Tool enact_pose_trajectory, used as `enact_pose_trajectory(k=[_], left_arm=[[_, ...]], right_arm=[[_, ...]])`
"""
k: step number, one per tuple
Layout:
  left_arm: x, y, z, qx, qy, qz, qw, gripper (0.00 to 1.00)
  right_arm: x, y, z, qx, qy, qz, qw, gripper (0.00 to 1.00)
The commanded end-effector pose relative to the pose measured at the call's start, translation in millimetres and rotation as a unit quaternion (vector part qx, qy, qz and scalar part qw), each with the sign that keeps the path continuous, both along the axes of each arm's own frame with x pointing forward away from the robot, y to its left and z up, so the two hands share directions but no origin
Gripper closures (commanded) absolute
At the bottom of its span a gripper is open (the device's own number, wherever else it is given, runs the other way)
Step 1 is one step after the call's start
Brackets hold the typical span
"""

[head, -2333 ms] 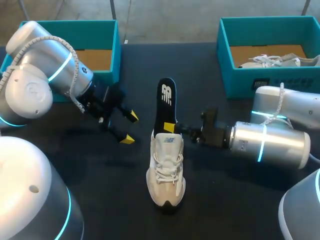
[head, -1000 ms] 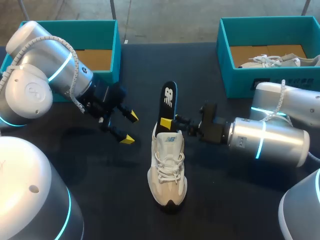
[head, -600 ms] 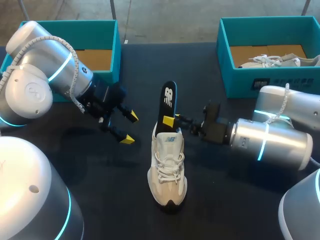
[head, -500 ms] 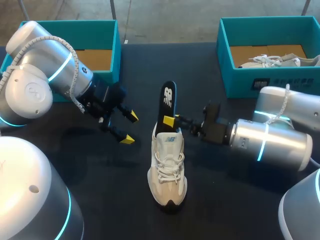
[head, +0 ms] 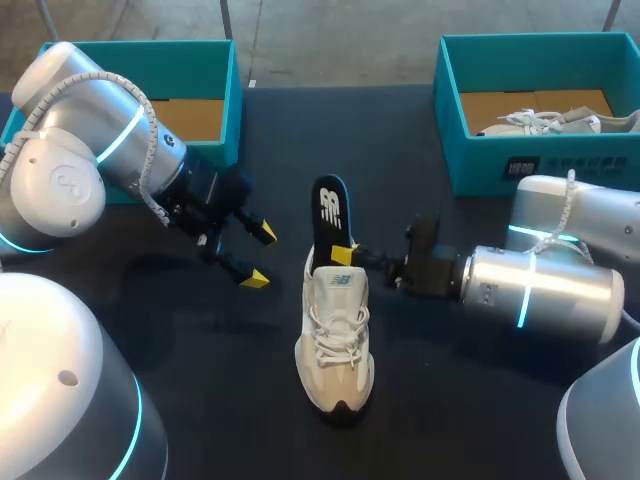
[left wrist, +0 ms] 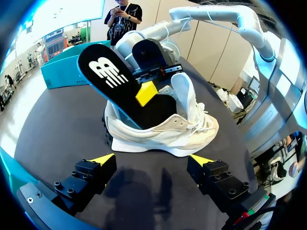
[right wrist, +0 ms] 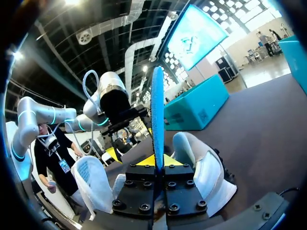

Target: Take the shoe out of the shoebox, open the shoe tongue, remove and reinsert the insole, then place the shoe into the shoebox

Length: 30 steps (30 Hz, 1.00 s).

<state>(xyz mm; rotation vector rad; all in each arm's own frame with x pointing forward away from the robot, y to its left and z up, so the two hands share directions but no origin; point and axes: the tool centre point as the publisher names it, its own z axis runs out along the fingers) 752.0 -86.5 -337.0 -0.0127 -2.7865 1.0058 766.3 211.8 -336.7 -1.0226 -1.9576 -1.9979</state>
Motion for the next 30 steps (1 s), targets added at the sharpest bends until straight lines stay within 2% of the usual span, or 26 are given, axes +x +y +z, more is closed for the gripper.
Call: enact_pose_trajectory(k=[1, 6, 11, 12, 14, 17, 21, 26, 27, 29, 30], left_arm=[[-0.1, -0.3, -0.1, 0.001, 0.0, 0.0, 1.0, 0.0], [-0.1, -0.3, -0.1, 0.001, 0.0, 0.0, 1.0, 0.0], [-0.1, -0.3, -0.1, 0.001, 0.0, 0.0, 1.0, 0.0], [-0.1, -0.3, -0.1, 0.001, 0.0, 0.0, 1.0, 0.0], [-0.1, -0.3, -0.1, 0.001, 0.0, 0.0, 1.0, 0.0], [-0.1, -0.3, -0.1, 0.001, 0.0, 0.0, 1.0, 0.0], [-0.1, -0.3, -0.1, 0.001, 0.0, 0.0, 1.0, 0.0], [-0.1, -0.3, -0.1, 0.001, 0.0, 0.0, 1.0, 0.0], [-0.1, -0.3, -0.1, 0.001, 0.0, 0.0, 1.0, 0.0], [-0.1, -0.3, -0.1, 0.001, 0.0, 0.0, 1.0, 0.0], [-0.1, -0.3, -0.1, 0.001, 0.0, 0.0, 1.0, 0.0]], right_arm=[[-3.8, -1.1, -8.0, -0.023, 0.057, 0.338, 0.939, 1.0], [-12.9, -4.8, -11.2, -0.035, 0.07, 0.342, 0.936, 1.0], [-10.4, -5.4, -6.6, -0.038, 0.062, 0.341, 0.937, 0.99], [-8.7, -4.4, -4.7, -0.039, 0.058, 0.343, 0.937, 0.87], [-4.4, -2.1, -0.2, -0.044, 0.05, 0.346, 0.936, 0.77], [1.6, 0.8, 7.4, -0.052, 0.039, 0.351, 0.934, 0.67], [8.9, 1.7, 13.6, -0.059, 0.033, 0.354, 0.933, 0.64], [16.3, 2.3, 14.2, -0.066, 0.036, 0.36, 0.93, 0.67], [16.8, 2.4, 13.3, -0.068, 0.039, 0.361, 0.929, 0.72], [15.7, 1.4, 10.4, -0.07, 0.047, 0.362, 0.928, 1.0], [14.2, 0.6, 9.2, -0.071, 0.05, 0.362, 0.928, 1.0]])
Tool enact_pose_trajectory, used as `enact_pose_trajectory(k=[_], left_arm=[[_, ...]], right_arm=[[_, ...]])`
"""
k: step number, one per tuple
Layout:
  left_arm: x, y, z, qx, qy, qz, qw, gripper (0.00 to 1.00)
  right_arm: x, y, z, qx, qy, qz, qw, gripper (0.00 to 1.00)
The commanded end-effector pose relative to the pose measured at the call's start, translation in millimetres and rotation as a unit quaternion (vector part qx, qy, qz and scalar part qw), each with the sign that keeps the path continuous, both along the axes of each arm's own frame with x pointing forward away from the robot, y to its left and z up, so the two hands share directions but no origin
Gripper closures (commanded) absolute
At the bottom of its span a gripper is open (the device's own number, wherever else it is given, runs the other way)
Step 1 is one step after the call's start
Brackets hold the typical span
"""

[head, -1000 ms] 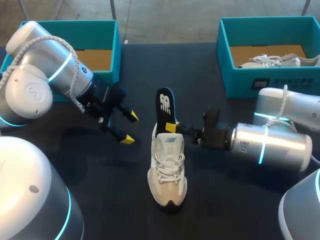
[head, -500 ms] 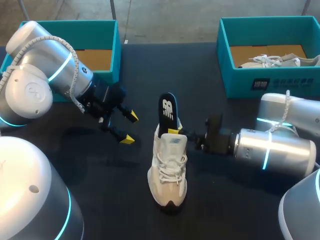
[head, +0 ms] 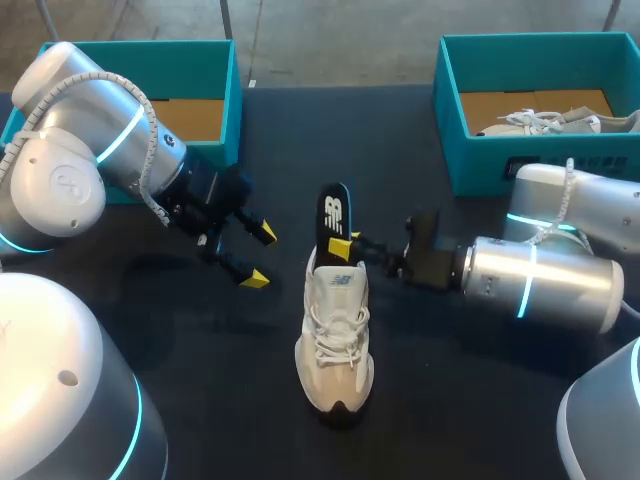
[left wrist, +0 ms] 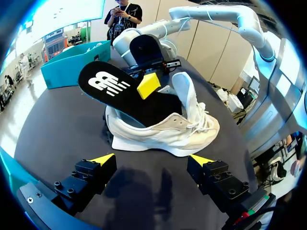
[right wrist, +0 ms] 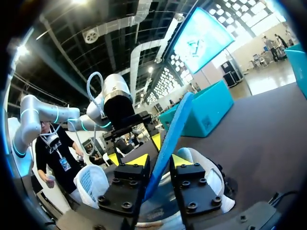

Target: Take the shoe out of the shoebox, open the shoe tongue, remove and reinsert the insole, then place the shoe into the shoebox

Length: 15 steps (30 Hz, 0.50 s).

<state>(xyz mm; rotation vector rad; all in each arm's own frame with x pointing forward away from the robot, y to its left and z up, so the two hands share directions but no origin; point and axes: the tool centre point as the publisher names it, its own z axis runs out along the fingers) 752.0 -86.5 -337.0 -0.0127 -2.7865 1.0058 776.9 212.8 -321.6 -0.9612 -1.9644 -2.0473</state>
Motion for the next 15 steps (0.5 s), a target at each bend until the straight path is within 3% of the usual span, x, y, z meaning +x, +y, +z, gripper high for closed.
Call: enact_pose_trajectory(k=[1, 15], left_arm=[[-0.1, -0.3, -0.1, 0.001, 0.0, 0.0, 1.0, 0.0], [-0.1, -0.3, -0.1, 0.001, 0.0, 0.0, 1.0, 0.0]], right_arm=[[1.8, -1.4, -7.2, -0.088, 0.071, 0.354, 0.928, 1.0], [-32.8, -3.7, -27.9, -0.099, 0.115, 0.366, 0.918, 1.0]])
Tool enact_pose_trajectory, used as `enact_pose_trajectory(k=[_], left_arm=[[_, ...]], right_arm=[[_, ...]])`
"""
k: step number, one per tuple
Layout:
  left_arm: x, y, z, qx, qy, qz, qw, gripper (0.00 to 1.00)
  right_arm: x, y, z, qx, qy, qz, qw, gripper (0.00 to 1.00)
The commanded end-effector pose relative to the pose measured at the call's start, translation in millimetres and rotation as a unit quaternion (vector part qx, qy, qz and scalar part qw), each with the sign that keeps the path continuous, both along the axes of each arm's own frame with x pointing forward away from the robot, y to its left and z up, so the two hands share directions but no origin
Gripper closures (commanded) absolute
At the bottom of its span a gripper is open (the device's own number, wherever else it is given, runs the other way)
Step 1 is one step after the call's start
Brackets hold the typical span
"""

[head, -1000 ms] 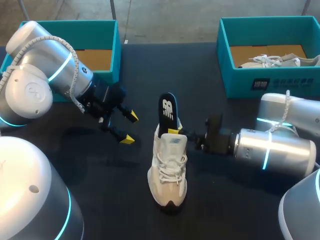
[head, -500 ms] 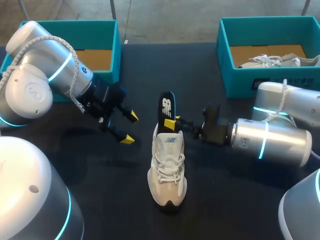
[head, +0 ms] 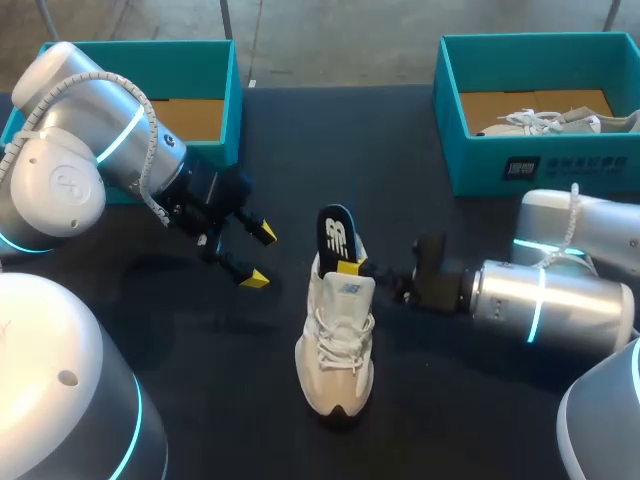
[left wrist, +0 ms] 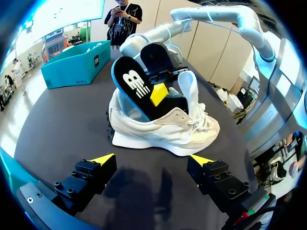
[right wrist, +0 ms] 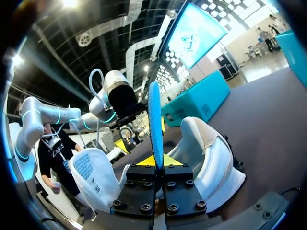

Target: Take the shoe out of the shoebox, open the shoe tongue, remove and reinsert the insole, then place the shoe into the shoebox

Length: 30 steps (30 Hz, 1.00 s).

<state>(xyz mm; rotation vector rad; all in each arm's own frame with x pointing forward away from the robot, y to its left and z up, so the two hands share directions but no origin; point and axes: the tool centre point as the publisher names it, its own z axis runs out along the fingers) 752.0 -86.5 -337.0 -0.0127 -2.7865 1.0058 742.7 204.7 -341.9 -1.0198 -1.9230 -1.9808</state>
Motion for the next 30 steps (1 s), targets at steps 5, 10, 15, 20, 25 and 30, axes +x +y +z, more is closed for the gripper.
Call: enact_pose_trajectory(k=[5, 10, 15, 20, 25, 30], left_arm=[[-0.1, -0.3, -0.1, 0.001, 0.0, 0.0, 1.0, 0.0], [-0.1, -0.3, -0.1, 0.001, 0.0, 0.0, 1.0, 0.0], [-0.1, -0.3, -0.1, 0.001, 0.0, 0.0, 1.0, 0.0], [-0.1, -0.3, -0.1, 0.001, 0.0, 0.0, 1.0, 0.0], [-0.1, -0.3, -0.1, 0.001, 0.0, 0.0, 1.0, 0.0], [-0.1, -0.3, -0.1, 0.001, 0.0, 0.0, 1.0, 0.0]], right_arm=[[1.8, 8.0, -8.6, -0.094, 0.082, 0.374, 0.919, 1.0], [10.1, 9.6, -1.7, -0.098, 0.067, 0.371, 0.921, 0.86], [19.3, 10.6, 9.0, -0.107, 0.052, 0.372, 0.921, 0.64], [27.8, 9.3, 16.1, -0.115, 0.047, 0.374, 0.919, 0.6], [33.9, 10.7, 16.7, -0.118, 0.047, 0.377, 0.917, 0.63], [29.3, 10.2, 9.7, -0.119, 0.06, 0.38, 0.915, 1.0]])
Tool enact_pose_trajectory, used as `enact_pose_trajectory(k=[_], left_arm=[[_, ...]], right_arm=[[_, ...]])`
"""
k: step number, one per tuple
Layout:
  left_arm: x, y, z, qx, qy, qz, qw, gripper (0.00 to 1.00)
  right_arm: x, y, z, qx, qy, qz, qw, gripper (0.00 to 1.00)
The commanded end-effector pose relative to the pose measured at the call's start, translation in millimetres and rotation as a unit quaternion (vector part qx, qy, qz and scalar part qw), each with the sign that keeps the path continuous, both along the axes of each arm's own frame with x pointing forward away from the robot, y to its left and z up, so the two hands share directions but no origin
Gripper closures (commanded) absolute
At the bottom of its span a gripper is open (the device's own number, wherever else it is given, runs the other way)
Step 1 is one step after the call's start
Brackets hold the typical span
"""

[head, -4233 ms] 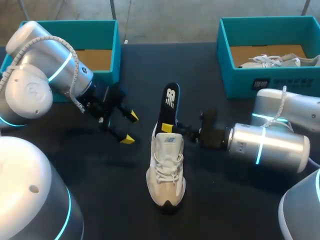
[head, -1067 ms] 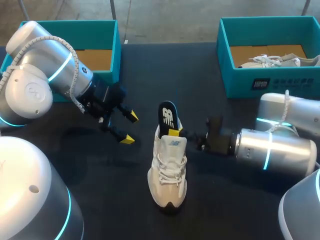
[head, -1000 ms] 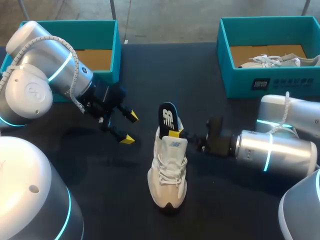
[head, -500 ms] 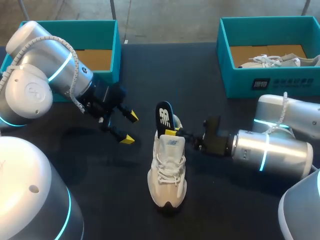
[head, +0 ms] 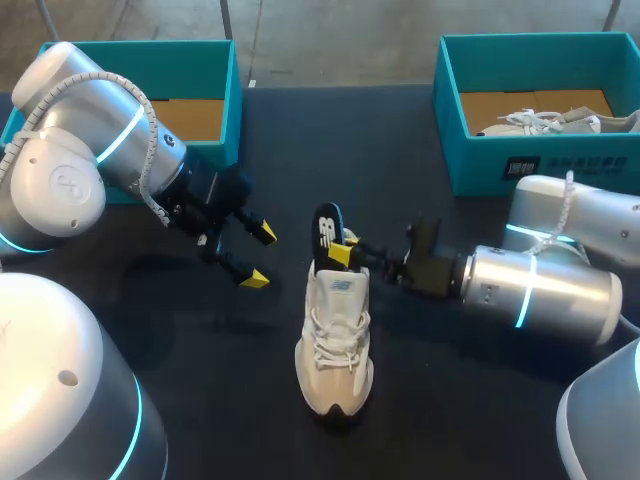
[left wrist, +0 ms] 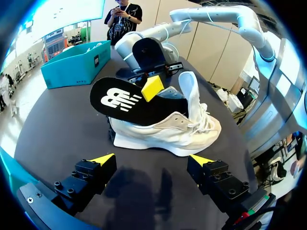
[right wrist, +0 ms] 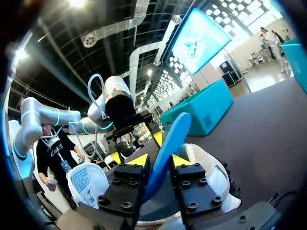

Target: Take the shoe out of the shoebox, open the shoe tongue, remove and reinsert the insole, then place the shoe into the shoebox

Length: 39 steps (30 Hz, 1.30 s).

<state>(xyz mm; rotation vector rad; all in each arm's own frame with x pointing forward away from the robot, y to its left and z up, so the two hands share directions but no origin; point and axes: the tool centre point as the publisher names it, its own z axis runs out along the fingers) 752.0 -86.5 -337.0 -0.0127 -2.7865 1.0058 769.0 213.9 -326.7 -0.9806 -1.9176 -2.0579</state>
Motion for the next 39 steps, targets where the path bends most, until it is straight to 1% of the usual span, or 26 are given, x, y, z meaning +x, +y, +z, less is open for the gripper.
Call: enact_pose_trajectory(k=[1, 5, 9, 14, 18, 19, 20, 22, 23, 27, 31, 35, 39], left_arm=[[-0.1, -0.3, -0.1, 0.001, 0.0, 0.0, 1.0, 0.0], [-0.1, -0.3, -0.1, 0.001, 0.0, 0.0, 1.0, 0.0], [-0.1, -0.3, -0.1, 0.001, 0.0, 0.0, 1.0, 0.0], [-0.1, -0.3, -0.1, 0.001, 0.0, 0.0, 1.0, 0.0], [-0.1, -0.3, -0.1, 0.001, 0.0, 0.0, 1.0, 0.0], [-0.1, -0.3, -0.1, 0.001, 0.0, 0.0, 1.0, 0.0], [-0.1, -0.3, -0.1, 0.001, 0.0, 0.0, 1.0, 0.0], [-0.1, -0.3, -0.1, 0.001, 0.0, 0.0, 1.0, 0.0], [-0.1, -0.3, -0.1, 0.001, 0.0, 0.0, 1.0, 0.0], [-0.1, -0.3, -0.1, 0.001, 0.0, 0.0, 1.0, 0.0], [-0.1, -0.3, -0.1, 0.001, 0.0, 0.0, 1.0, 0.0], [-0.1, -0.3, -0.1, 0.001, 0.0, 0.0, 1.0, 0.0], [-0.1, -0.3, -0.1, 0.001, 0.0, 0.0, 1.0, 0.0]], right_arm=[[-0.3, 0.2, -7.5, -0.14, 0.085, 0.382, 0.909, 1.0], [-12.3, -2.0, -14.2, -0.142, 0.1, 0.384, 0.907, 1.0], [-19.7, -5.2, -16.4, -0.142, 0.109, 0.381, 0.907, 1.0], [-21.7, -5.9, -16.5, -0.148, 0.116, 0.385, 0.904, 1.0], [-16.6, -4.7, -12.1, -0.151, 0.108, 0.381, 0.906, 1.0], [-14.9, -3.9, -10.6, -0.152, 0.105, 0.381, 0.906, 0.85], [-13.5, -2.8, -8.9, -0.152, 0.102, 0.381, 0.906, 0.77], [-11.0, -0.8, -5.2, -0.156, 0.096, 0.38, 0.907, 0.64], [-9.8, 0.1, -3.0, -0.157, 0.093, 0.38, 0.907, 0.61], [-2.7, 3.9, 5.3, -0.162, 0.08, 0.383, 0.906, 0.56], [4.4, 8.4, 9.2, -0.169, 0.075, 0.387, 0.903, 0.54], [8.0, 13.0, 9.1, -0.186, 0.082, 0.397, 0.895, 0.54], [6.7, 14.6, 7.0, -0.199, 0.092, 0.399, 0.89, 0.55]])
